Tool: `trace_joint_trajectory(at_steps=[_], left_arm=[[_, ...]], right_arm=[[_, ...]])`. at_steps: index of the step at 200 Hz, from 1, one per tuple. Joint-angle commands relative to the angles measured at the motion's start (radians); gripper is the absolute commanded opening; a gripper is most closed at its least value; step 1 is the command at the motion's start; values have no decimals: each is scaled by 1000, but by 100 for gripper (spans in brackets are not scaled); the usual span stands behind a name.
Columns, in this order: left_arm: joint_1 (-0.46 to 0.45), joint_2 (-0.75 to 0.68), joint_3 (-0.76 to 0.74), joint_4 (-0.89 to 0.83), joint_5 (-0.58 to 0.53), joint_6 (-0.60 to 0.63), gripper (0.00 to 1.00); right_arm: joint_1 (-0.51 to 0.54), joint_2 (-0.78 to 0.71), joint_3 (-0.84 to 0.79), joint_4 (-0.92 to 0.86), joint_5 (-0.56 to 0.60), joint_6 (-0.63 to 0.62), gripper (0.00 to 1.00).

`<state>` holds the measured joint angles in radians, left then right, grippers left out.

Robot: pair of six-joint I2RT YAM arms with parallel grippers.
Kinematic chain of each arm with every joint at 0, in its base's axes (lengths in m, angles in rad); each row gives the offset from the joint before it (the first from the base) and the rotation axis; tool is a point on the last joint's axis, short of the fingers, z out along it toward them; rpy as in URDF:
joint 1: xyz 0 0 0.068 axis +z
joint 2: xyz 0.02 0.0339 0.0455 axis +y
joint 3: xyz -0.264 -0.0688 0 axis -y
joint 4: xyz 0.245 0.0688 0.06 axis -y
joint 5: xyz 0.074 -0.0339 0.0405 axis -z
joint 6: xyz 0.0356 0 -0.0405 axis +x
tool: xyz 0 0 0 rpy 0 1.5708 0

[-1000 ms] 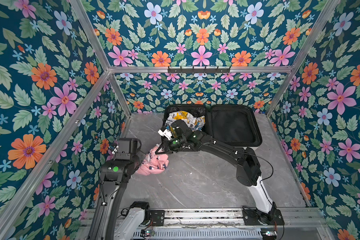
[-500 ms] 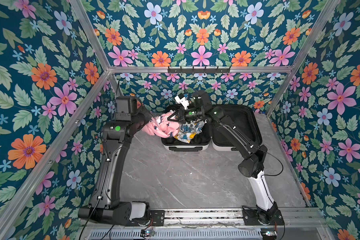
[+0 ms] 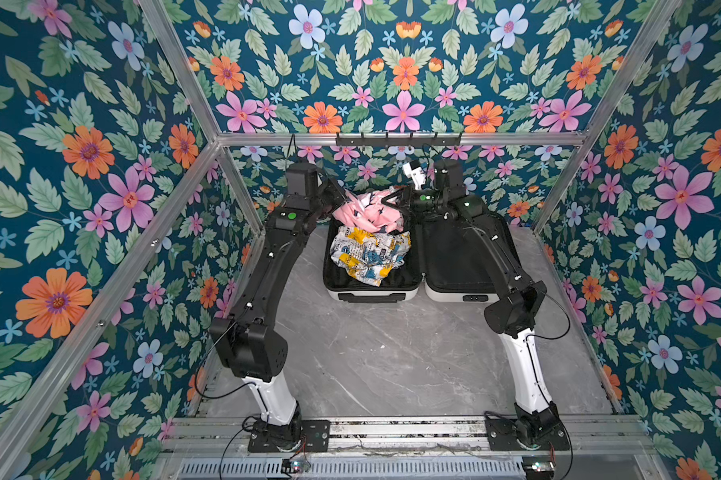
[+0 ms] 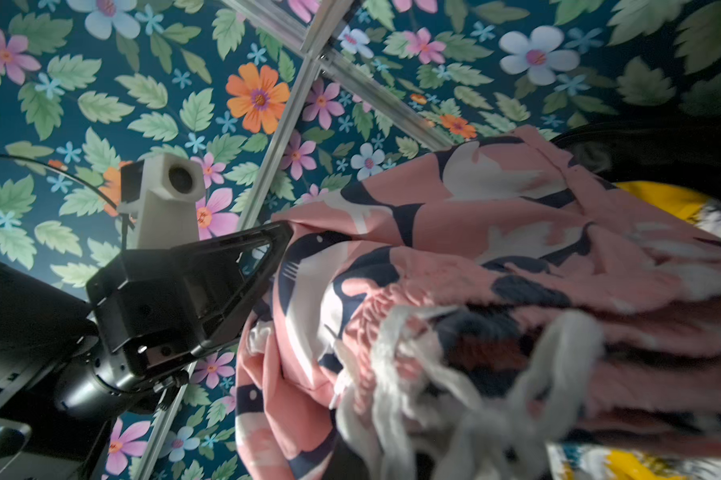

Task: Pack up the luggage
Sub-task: 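Lift the pink shorts with both grippers and lower them into the suitcase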

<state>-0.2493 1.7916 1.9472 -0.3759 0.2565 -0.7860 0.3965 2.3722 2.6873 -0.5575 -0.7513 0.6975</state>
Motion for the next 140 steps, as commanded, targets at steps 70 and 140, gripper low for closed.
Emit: trace_joint_trajectory(at_steps=[70, 140], left_arm=[[-12, -31, -600, 503, -31, -13, 0], [-34, -152, -893, 493, -78, -50, 0]], right_arm=[[-44, -11, -412, 92, -50, -68, 0], [-42, -132, -797, 188, -5, -49, 0]])
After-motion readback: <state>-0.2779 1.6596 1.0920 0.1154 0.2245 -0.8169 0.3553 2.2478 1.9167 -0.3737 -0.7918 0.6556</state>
